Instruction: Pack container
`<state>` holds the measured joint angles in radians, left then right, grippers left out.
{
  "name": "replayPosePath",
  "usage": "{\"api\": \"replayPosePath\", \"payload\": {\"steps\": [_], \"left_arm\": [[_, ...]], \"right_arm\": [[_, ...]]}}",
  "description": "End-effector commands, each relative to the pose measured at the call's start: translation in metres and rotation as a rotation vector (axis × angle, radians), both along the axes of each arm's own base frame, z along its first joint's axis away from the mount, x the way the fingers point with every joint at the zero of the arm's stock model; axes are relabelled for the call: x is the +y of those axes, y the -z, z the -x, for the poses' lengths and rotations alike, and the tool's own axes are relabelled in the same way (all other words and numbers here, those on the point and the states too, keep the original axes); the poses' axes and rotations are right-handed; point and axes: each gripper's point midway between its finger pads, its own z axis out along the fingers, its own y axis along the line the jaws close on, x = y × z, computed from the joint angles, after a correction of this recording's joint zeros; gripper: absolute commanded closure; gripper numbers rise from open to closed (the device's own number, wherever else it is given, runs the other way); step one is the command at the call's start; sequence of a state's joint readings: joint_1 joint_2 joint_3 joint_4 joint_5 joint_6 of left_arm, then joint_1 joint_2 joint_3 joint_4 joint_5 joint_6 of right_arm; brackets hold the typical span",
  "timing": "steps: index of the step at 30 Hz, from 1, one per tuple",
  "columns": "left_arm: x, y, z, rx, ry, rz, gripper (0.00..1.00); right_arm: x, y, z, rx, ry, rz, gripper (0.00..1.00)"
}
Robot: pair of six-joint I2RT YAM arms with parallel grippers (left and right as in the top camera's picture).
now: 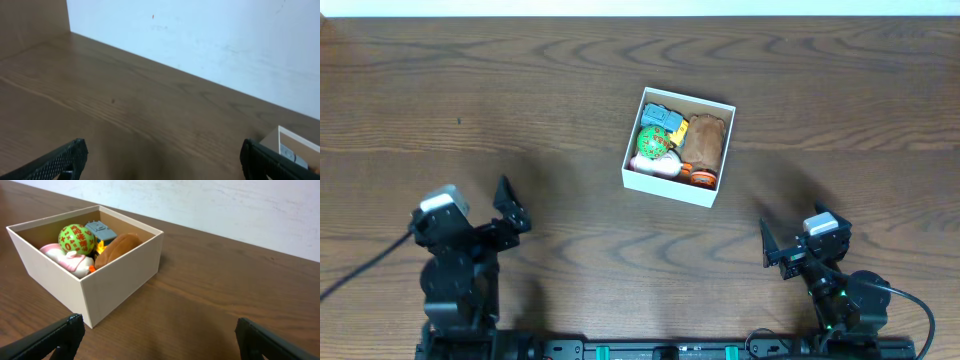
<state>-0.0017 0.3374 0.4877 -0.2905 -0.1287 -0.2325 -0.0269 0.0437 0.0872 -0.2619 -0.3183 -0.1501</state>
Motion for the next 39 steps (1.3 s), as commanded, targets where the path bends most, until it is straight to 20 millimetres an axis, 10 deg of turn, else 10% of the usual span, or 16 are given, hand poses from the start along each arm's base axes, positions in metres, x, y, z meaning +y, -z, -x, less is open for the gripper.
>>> {"api": "replayPosePath", "payload": {"steps": [1, 39], "left_arm": [[-0.002, 0.014, 0.003, -0.034, 0.01, 0.001, 0.02], [-0.009, 0.113, 0.007, 0.026, 0.053, 0.011, 0.02]], "right_arm": [[0.0, 0.0, 0.0, -0.006, -0.002, -0.001, 0.01], [0.0, 0.0, 0.0, -0.006, -0.002, -0.001, 0.01]]}}
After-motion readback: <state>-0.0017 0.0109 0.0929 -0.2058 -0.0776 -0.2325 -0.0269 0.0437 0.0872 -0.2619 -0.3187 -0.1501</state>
